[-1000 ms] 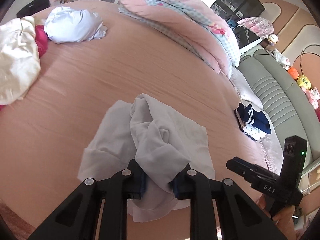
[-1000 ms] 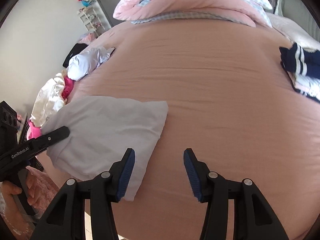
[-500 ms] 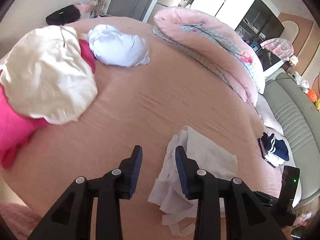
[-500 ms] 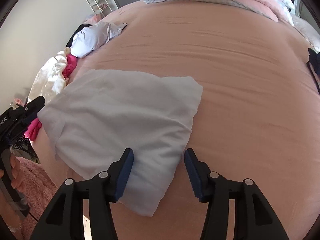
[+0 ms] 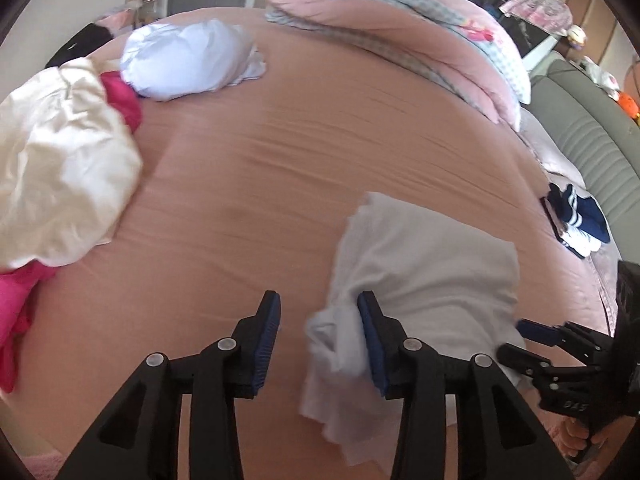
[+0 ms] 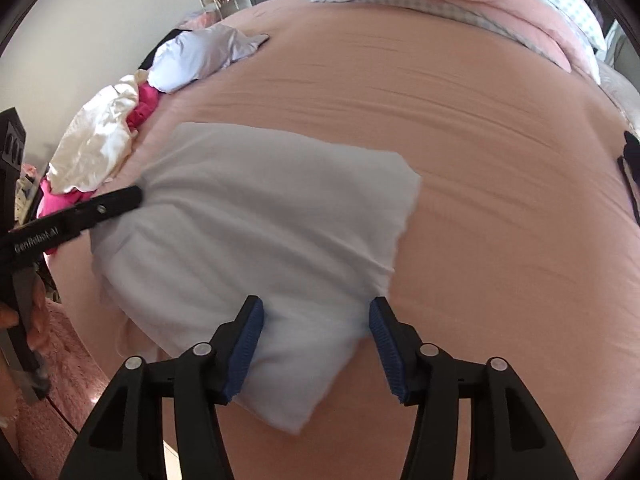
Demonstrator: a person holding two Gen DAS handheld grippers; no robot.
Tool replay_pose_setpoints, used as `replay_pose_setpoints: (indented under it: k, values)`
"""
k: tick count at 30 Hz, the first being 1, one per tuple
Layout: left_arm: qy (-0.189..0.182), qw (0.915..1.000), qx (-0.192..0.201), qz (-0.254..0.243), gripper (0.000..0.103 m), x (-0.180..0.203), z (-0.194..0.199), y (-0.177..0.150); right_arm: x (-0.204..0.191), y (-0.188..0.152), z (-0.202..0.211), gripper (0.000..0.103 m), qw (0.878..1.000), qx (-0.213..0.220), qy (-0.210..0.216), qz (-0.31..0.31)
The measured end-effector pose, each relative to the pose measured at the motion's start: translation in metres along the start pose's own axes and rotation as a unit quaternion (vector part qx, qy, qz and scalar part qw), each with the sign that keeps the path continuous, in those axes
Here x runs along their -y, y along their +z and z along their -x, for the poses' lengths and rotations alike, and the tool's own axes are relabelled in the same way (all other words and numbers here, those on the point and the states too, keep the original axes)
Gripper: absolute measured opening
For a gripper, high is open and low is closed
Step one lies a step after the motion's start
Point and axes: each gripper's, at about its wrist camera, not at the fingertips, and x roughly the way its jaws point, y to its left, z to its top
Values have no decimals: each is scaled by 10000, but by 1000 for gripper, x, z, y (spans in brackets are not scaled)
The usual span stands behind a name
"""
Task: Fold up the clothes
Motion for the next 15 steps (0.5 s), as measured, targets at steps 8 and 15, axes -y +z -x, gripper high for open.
replay_pose_setpoints:
  k: [8,15]
  values:
    - [-665,9884,367,-1317,37,69,-1,37,37,32,32,64,9955,678,13,-660]
    - [47,9827,-62,-1848,37,81,-62,38,28,56,-15,64,9986,284,-157,-426]
